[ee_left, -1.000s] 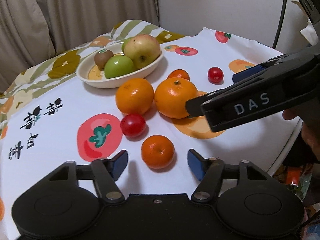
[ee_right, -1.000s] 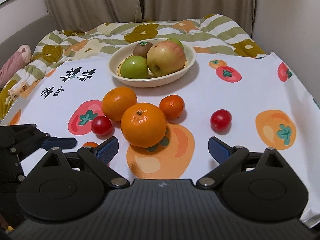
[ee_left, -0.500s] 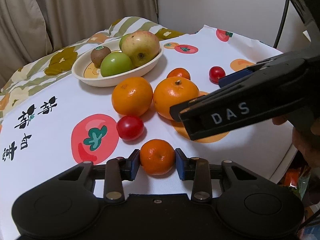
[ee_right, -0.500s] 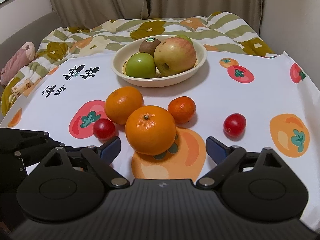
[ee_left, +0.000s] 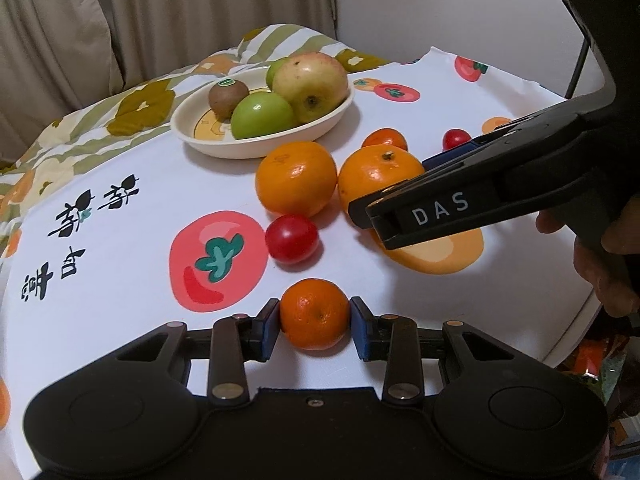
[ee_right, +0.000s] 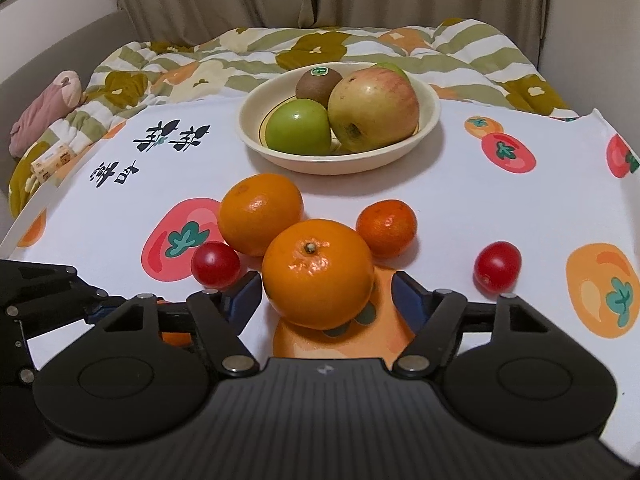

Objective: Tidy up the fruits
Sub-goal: 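Grasp a mandarin with the left tool while the right tool grasps a large orange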

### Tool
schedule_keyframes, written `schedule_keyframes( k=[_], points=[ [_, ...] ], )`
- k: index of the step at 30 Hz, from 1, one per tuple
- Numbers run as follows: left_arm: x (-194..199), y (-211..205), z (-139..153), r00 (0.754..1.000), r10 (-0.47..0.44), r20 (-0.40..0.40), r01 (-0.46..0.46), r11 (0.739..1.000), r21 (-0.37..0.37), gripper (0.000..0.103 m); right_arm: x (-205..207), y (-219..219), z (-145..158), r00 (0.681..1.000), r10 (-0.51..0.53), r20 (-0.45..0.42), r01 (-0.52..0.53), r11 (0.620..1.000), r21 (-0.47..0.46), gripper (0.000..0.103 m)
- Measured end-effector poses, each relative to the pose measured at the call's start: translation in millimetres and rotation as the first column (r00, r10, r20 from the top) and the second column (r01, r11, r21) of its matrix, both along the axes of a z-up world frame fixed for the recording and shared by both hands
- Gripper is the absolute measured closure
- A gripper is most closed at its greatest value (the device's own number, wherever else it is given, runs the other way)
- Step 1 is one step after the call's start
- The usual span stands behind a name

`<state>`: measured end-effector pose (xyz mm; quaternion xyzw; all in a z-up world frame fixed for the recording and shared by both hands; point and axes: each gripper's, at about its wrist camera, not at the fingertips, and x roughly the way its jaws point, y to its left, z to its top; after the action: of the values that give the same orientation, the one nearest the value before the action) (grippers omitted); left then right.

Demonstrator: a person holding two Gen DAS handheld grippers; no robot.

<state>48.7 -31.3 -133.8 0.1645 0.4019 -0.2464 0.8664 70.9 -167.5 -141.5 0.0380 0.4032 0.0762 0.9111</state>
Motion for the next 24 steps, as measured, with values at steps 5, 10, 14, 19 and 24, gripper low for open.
schedule_keyframes(
  k=[5,10,14,19,24],
  points=[
    [0,5,7,1.0,0.027,0.008,-0.027,1.0,-0.011,0.063,5,3,0,1.0,0.004,-0.006,-0.004,1.0,0.0,0.02],
    [-1,13,15,0.998,0.058,0.018,-0.057,0.998,-0.014,0.063,7,8,0,1.0,0.012,-0.002,-0.012,1.0,-0.02,0.025],
    [-3,20,23,0.996,0.086,0.025,-0.085,0.996,-0.018,0.063,9,9,2,1.0,0.006,-0.012,-0.006,1.0,-0.025,0.026],
    [-6,30,35,0.993,0.114,0.035,-0.113,0.993,-0.026,0.063,1,9,10,1.0,-0.016,-0.026,0.016,1.0,-0.008,0.026],
    [-10,37,51,0.99,0.132,0.057,-0.13,0.991,-0.041,0.063,-12,9,29,1.0,-0.024,-0.006,0.024,1.0,-0.01,0.026]
  ],
)
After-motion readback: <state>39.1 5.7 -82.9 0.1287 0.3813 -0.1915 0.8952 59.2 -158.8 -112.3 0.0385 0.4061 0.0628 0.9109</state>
